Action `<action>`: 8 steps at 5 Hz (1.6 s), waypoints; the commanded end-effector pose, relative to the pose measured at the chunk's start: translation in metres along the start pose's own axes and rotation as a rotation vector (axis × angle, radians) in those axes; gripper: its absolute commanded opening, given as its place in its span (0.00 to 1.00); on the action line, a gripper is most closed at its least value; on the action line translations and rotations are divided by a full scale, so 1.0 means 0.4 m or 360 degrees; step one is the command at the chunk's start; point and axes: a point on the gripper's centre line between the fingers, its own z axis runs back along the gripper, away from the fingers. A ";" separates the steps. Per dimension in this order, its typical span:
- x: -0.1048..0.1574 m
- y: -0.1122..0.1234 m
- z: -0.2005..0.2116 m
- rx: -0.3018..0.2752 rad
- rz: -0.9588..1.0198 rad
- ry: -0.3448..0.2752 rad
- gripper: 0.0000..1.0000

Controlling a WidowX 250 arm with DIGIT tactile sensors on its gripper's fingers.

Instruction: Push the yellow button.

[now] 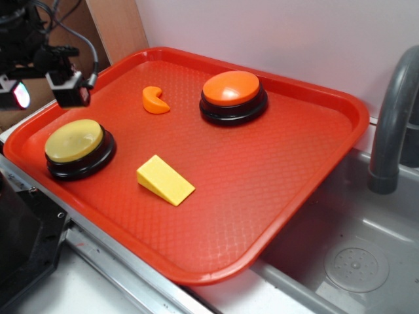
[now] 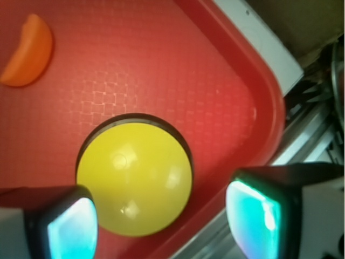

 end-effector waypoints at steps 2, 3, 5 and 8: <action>0.017 0.001 0.065 0.0069 -0.0188 -0.0041 1.00; 0.014 0.003 0.074 0.0043 -0.0227 -0.0051 1.00; 0.009 -0.002 0.080 -0.0062 -0.0457 -0.0027 1.00; 0.025 0.006 0.100 -0.0065 -0.0410 -0.0048 1.00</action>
